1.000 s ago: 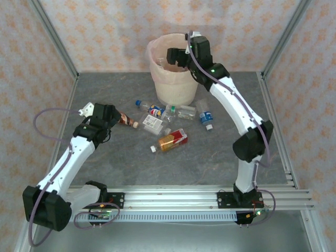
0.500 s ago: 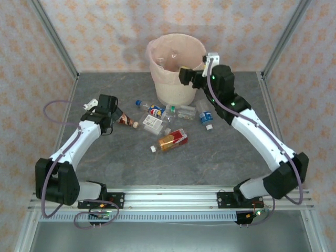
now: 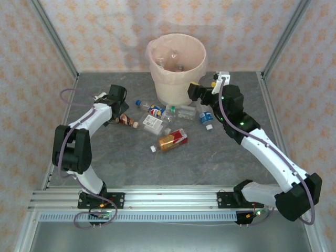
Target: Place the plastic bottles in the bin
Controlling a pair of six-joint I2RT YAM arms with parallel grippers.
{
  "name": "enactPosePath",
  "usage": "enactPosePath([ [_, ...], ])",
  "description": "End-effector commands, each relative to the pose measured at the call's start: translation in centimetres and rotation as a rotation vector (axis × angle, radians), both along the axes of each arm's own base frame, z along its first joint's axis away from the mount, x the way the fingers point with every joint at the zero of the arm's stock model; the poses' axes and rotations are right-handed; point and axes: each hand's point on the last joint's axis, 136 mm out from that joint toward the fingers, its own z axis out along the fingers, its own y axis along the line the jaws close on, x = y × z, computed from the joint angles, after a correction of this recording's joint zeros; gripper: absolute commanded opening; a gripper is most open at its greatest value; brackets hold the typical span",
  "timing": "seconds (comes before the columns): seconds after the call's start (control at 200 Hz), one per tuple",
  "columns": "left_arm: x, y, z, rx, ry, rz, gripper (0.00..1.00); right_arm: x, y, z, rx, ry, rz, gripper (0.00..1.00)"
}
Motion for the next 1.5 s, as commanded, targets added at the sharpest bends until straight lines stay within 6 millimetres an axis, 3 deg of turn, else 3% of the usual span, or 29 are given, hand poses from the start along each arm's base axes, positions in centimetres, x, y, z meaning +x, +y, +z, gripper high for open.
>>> enactPosePath([
  [0.0,2.5,0.4,0.2,-0.063,-0.077,0.046,1.00,-0.9,-0.7,0.6,-0.009,-0.002,-0.020,0.99],
  [0.105,3.8,-0.2,-1.4,-0.110,-0.044,0.048,1.00,-1.2,-1.1,0.5,-0.019,-0.004,-0.025,0.99],
  [0.315,4.1,0.4,-4.2,-0.138,-0.028,0.128,1.00,-1.5,-1.3,0.4,-0.037,-0.005,-0.023,0.99],
  [0.335,4.0,0.3,-5.6,-0.141,0.000,0.126,1.00,-1.5,-1.3,0.4,-0.038,-0.005,-0.022,0.99],
  [0.44,3.9,0.3,-6.9,-0.143,0.014,0.118,0.97,-1.6,-1.3,0.2,-0.048,0.006,-0.019,0.99],
  [0.711,3.6,0.5,-7.7,-0.104,0.033,0.072,0.73,-1.3,-1.4,-0.4,-0.062,0.022,-0.031,0.99],
  [0.851,3.7,0.6,-7.3,-0.090,0.032,0.046,0.67,-1.1,-1.2,-0.5,-0.062,0.025,-0.031,0.99],
  [0.926,3.8,0.6,-6.7,-0.085,0.023,0.033,0.64,-1.0,-1.2,-0.5,-0.062,0.024,-0.031,0.99],
  [1.021,4.0,0.3,-6.0,-0.081,-0.001,0.001,0.51,-0.9,-1.3,-0.5,-0.056,0.025,-0.043,0.99],
  [1.041,4.2,0.3,-4.7,-0.083,-0.034,-0.006,0.48,-0.8,-1.3,-0.5,-0.054,0.024,-0.046,0.99],
  [1.181,3.9,0.1,-1.7,-0.063,-0.090,-0.038,0.34,-0.7,-1.6,-0.6,-0.042,0.025,-0.068,0.99],
  [1.381,2.8,0.2,4.3,0.002,-0.167,-0.056,0.35,-0.7,-2.2,-0.9,-0.049,0.026,-0.094,0.99],
  [1.496,2.7,-0.9,9.1,0.020,-0.244,-0.104,0.37,-0.6,-2.5,-0.9,-0.049,0.021,-0.112,0.99],
])
